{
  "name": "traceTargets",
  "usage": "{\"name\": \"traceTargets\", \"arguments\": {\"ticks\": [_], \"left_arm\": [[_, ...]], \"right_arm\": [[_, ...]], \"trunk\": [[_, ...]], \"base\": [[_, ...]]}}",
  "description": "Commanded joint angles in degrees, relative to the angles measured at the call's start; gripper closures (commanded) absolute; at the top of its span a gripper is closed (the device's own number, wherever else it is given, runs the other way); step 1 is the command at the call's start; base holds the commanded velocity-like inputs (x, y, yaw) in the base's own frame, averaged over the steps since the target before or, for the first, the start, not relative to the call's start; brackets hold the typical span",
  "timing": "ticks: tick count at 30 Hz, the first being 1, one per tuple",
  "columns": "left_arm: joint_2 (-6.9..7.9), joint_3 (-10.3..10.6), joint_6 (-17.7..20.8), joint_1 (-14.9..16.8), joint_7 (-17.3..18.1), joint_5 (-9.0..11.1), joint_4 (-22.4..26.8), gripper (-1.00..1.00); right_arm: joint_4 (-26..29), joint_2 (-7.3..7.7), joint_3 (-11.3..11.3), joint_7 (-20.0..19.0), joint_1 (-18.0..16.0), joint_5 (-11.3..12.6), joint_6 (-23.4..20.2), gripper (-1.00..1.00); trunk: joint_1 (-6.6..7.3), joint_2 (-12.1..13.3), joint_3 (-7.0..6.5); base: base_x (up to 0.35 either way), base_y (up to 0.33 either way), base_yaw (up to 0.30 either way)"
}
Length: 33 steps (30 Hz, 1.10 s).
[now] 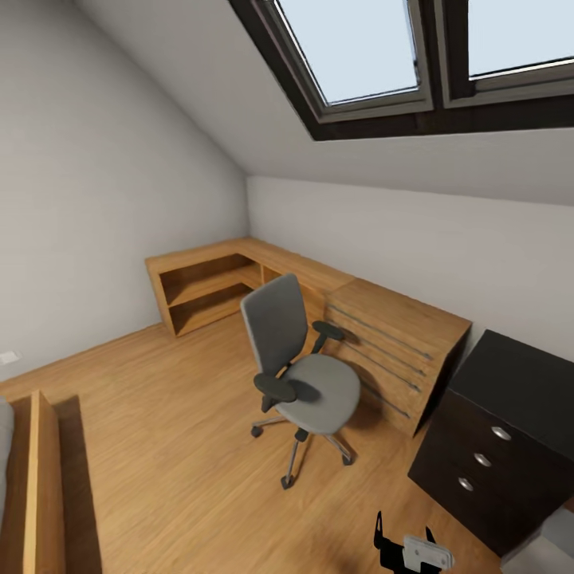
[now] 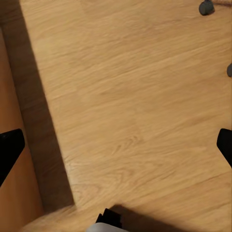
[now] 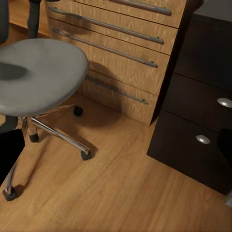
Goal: In the bedroom, organize the workspace by keeping the computer under the desk, ensuring the monitor is on the desk, placing the keyboard on the desk next to the monitor, placing the mouse on the desk next to the keyboard, moving the folder from the swivel chair onto the desk next to the mouse, stacking the notebook on top of the folder with the pen on top of the notebook, and positioning the swivel chair next to the desk.
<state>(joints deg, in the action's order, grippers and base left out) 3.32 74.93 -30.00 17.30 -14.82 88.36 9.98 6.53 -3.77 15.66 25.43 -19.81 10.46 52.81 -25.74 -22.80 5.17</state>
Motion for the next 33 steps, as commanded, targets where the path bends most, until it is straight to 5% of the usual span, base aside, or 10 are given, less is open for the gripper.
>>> {"name": "traceTargets", "arguments": {"ticks": [1, 33], "left_arm": [[0.06, 0.48, -0.14, 0.04, -0.56, 0.17, 0.22, -1.00], [-1.44, 0.57, 0.19, 0.05, -0.53, 0.15, 0.22, -1.00]], "right_arm": [[-0.03, 0.00, 0.51, 0.14, -0.06, 0.53, 0.24, -1.00], [-0.06, -0.09, 0.42, 0.32, -0.06, -2.75, 0.63, -1.00]], "trunk": [[-0.04, -0.12, 0.04], [-0.04, -0.12, -2.90]], "base": [[0.000, 0.000, 0.055], [0.000, 0.000, 0.005]]}}
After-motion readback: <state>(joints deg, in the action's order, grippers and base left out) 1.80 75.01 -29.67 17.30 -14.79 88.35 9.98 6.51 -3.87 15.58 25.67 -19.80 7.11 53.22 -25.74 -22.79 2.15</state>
